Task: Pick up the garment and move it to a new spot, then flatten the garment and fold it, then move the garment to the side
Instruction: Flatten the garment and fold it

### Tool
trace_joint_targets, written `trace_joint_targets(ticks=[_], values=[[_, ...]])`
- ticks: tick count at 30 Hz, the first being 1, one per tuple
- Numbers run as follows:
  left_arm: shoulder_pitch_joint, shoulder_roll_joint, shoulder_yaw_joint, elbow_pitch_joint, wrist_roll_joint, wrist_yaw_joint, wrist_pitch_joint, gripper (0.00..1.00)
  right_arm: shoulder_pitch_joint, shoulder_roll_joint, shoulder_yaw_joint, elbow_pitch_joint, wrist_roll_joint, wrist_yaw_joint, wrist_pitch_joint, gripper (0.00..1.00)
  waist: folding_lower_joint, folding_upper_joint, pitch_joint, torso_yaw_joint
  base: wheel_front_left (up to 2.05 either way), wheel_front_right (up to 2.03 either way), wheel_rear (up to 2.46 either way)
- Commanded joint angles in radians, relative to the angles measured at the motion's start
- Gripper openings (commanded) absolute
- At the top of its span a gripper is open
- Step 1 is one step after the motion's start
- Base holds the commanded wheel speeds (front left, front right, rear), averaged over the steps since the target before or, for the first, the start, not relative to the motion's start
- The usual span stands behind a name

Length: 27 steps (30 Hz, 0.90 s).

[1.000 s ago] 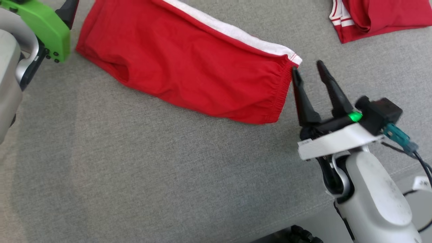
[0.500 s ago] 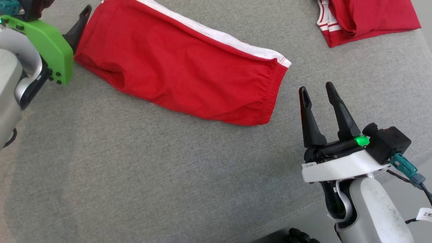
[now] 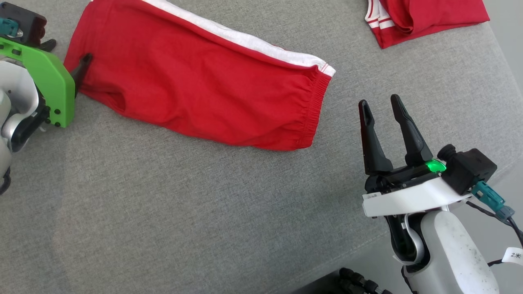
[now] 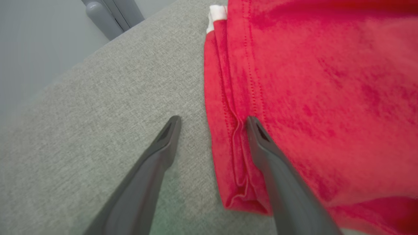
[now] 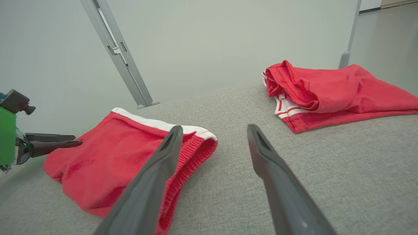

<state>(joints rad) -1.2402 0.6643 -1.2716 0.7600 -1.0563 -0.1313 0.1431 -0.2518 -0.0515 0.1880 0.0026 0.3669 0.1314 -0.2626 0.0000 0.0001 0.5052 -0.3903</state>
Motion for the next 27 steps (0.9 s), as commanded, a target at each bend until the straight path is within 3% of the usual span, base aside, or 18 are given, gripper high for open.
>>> trace_joint_targets(ticks=[1, 3, 4, 16, 27], values=[[0.039, 0.003, -0.016, -0.006, -0.002, 0.0, 0.024, 0.89, -0.006, 0.001, -0.004, 0.002, 0.005, -0.002, -0.003, 1.0, 0.0, -0.0001, -0.003, 0.002, 0.0, 0.0, 0.0], [0.044, -0.001, -0.016, -0.02, -0.012, 0.0, 0.039, 0.18, -0.003, 0.001, -0.007, 0.003, 0.004, -0.002, -0.003, 1.0, 0.0, -0.0001, -0.008, 0.007, 0.0, 0.0, 0.0], [0.044, -0.003, -0.016, -0.026, -0.021, 0.0, 0.046, 0.0, -0.005, 0.001, -0.007, 0.004, 0.002, -0.002, -0.003, 1.0, 0.0, -0.0001, -0.011, 0.01, 0.0, 0.0, 0.0], [0.039, -0.016, -0.009, -0.075, -0.083, 0.0, 0.027, 0.0, 0.011, 0.001, -0.014, 0.029, -0.02, -0.002, -0.003, 1.0, 0.0, -0.0001, -0.082, 0.061, 0.0, 0.0, 0.0], [0.2, 0.001, -0.009, -0.18, -0.095, 0.0, -0.068, 0.0, 0.092, 0.0, -0.076, 0.064, -0.041, -0.002, -0.003, 1.0, 0.0, -0.0001, -0.237, 0.152, 0.0, 0.0, 0.0]])
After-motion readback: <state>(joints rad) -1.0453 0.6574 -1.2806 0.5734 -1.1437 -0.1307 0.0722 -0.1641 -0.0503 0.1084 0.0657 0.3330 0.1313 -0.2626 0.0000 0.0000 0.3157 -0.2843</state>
